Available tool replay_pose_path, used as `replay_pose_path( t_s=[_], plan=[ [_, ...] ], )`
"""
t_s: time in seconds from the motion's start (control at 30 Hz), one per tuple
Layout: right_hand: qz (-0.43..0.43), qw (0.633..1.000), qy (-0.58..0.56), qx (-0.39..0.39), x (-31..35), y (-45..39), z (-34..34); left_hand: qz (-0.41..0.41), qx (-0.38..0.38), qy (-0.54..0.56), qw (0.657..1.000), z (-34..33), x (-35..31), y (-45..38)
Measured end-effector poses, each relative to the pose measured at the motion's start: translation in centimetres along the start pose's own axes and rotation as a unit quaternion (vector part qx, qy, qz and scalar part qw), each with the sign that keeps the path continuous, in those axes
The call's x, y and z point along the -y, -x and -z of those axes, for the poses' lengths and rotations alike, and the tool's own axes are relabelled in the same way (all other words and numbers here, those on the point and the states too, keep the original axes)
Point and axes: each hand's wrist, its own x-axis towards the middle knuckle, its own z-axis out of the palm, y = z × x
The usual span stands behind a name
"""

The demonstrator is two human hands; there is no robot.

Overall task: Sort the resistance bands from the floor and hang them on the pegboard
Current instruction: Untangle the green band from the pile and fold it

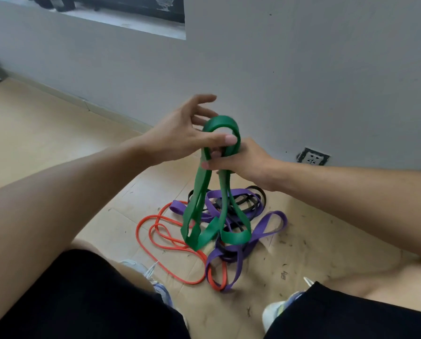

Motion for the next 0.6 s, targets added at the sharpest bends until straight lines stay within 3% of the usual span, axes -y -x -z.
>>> replay_pose_path(
  t_s=[0.13, 0.2, 0.47, 0.6],
  plan=[
    [0.026, 0.998, -0.039, -0.04, 1.5, 0.2, 1.1, 0.106, 0.127, -0.026, 0.986, -0.2, 3.0, 0.5],
    [0.043, 0.994, -0.072, -0.065, 2.3, 0.2, 1.6, 0.118, 0.142, -0.051, 0.981, -0.9, 3.7, 0.7],
    [0.057, 0.984, -0.128, -0.114, 4.0, 0.3, 4.2, 0.086, -0.007, 0.054, 0.995, -2.5, 2.7, -0.1],
    [0.027, 0.99, -0.097, -0.094, 2.6, 0.2, 6.8, 0.069, -0.065, 0.118, 0.988, -0.7, 2.3, -0.4]
  ],
)
